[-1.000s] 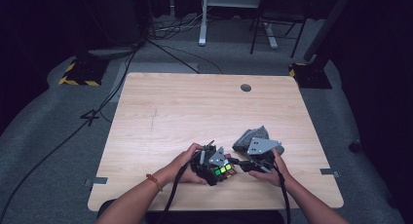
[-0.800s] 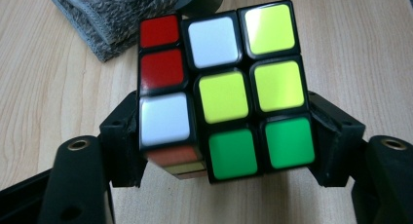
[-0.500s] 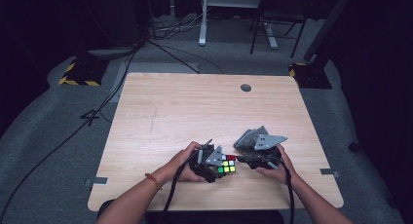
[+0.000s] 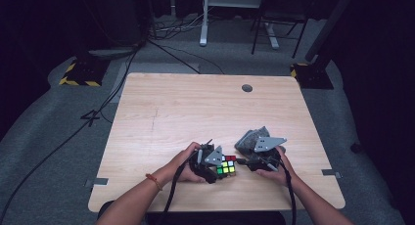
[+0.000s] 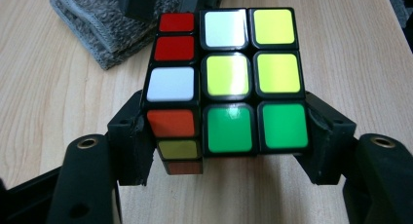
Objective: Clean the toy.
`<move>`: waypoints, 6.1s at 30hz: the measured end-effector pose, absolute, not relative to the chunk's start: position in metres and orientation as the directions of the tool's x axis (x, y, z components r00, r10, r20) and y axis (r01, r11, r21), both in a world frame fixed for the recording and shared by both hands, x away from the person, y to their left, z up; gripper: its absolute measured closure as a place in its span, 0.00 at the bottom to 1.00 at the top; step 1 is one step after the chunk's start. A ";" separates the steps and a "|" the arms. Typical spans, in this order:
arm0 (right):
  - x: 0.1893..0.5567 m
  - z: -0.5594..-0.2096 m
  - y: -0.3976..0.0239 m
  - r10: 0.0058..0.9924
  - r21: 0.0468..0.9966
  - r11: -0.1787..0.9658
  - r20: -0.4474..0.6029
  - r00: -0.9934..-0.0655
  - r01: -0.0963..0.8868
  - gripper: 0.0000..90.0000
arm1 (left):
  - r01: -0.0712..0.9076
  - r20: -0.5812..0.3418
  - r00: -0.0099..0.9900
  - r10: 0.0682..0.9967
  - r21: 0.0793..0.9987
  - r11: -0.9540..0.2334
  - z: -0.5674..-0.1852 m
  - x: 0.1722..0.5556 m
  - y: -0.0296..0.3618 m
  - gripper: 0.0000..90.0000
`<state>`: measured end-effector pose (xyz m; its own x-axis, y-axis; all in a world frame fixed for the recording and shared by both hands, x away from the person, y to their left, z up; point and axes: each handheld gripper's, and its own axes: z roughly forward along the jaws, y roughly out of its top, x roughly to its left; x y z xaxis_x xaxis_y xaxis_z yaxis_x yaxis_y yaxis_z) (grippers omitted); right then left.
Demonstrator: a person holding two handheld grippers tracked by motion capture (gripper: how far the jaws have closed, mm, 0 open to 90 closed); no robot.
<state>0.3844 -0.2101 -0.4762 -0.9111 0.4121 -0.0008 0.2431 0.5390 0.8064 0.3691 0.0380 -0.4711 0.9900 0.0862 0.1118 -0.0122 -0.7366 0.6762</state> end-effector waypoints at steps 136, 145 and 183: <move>0.380 -0.486 -0.245 0.446 0.704 0.644 -0.029 -0.895 0.298 0.88 | 0.176 -0.031 0.978 0.206 0.653 -0.737 -0.494 0.368 0.068 0.37; 0.376 -0.465 -0.251 0.449 0.769 0.587 -0.047 -0.892 0.255 0.89 | 0.153 0.001 0.979 0.204 0.659 -0.736 -0.486 0.367 0.070 0.37; 0.357 -0.413 -0.178 0.287 0.776 0.630 -0.192 -0.938 0.034 0.89 | 0.072 0.145 0.968 0.203 0.615 -0.785 -0.450 0.367 0.043 0.38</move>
